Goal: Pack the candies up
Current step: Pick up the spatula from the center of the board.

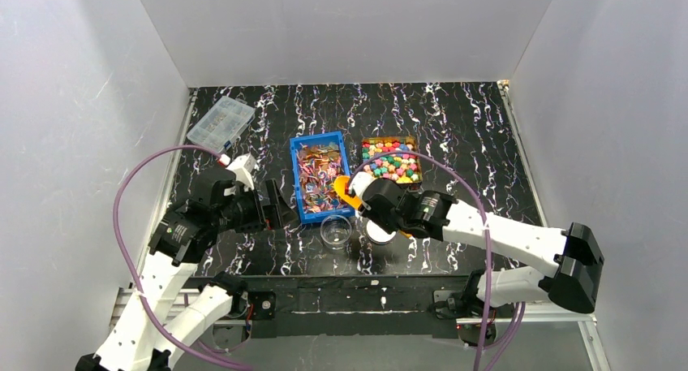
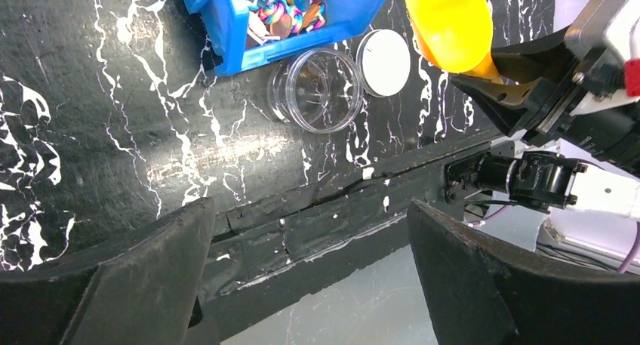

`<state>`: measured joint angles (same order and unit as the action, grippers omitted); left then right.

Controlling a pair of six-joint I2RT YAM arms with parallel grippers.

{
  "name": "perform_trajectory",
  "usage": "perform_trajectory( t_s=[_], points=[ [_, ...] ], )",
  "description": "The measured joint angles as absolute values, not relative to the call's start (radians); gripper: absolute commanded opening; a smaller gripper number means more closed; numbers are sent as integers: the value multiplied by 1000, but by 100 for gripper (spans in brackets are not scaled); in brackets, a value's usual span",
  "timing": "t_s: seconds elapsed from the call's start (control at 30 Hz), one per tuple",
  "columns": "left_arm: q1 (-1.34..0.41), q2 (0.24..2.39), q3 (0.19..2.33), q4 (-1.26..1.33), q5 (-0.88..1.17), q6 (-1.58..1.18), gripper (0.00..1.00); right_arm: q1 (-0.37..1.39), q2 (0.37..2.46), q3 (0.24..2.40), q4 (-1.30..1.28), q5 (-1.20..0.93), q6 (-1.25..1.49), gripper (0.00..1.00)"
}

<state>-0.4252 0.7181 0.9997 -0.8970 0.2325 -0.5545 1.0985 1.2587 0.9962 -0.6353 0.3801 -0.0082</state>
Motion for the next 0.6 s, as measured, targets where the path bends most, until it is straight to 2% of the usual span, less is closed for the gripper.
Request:
perform_trajectory(
  t_s=[0.6],
  points=[
    [-425,738,1016,-888,436,-603,98,1351,1219,980,-599,419,-97,1]
  ],
)
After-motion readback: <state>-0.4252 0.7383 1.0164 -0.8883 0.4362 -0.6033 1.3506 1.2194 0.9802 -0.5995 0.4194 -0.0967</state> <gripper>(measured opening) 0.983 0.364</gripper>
